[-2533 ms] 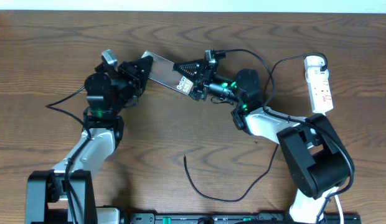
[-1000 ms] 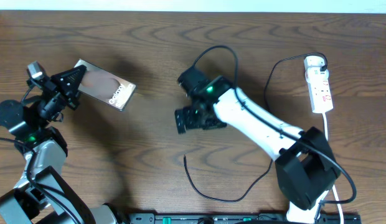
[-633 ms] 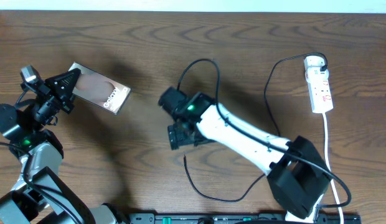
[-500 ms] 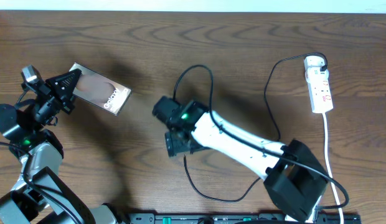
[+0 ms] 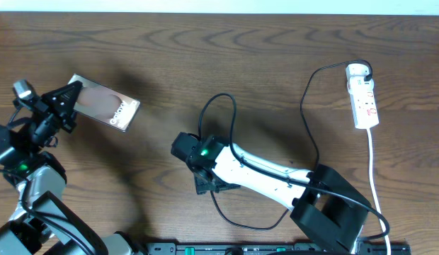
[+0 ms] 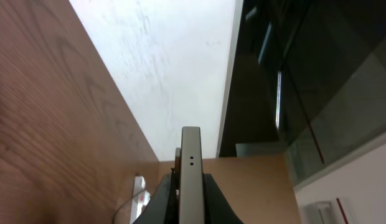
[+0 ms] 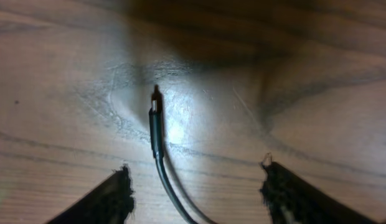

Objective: Plug charger to phone and switch on socket
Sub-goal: 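Lower the right gripper onto the black cable's connector end and grasp it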

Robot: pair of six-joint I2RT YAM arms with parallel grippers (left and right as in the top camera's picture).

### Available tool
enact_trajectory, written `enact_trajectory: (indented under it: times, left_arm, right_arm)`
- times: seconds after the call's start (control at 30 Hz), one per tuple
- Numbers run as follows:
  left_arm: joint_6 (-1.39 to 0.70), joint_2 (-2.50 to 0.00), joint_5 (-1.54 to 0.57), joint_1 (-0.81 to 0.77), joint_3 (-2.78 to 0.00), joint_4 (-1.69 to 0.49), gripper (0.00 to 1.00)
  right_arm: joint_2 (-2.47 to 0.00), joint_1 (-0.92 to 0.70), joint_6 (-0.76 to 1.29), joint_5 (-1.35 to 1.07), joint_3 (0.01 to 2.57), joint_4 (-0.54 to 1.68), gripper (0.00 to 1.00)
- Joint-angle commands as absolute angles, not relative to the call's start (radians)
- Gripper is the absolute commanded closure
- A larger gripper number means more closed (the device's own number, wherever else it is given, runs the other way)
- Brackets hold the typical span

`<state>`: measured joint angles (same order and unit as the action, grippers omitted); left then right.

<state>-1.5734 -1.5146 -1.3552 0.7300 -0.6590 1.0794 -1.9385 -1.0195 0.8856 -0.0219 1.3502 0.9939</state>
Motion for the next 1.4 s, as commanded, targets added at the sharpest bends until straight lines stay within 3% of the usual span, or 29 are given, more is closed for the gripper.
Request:
enact_trajectory:
  times: [0.0,0.6,1.07,1.37]
  left_arm:
    - [-1.568,-1.504,-1.355,0.744,-0.671,1.090,0.93]
    - [-1.544,-1.504,-1.354,0.744,-0.671,1.090,0.93]
    - [-1.511,-1.504,-1.349,0.744,-0.671,1.090,0.93]
    - [-1.500,-1.504,-1.351,0.744,-0.671,1.090,0.93]
  right_arm:
    - [-1.936,-1.023,0.904,-0.044,1.332,0.984,0.39]
    - [-1.999,-1.010,0.849,-0.114,1.335,0.950,0.45]
    - [-2.092,-1.007,0.829,-0.111,1.427,1.006,0.61]
    - [-2.133,-1.007,0.818,-0.108,1.478,1.041,0.62]
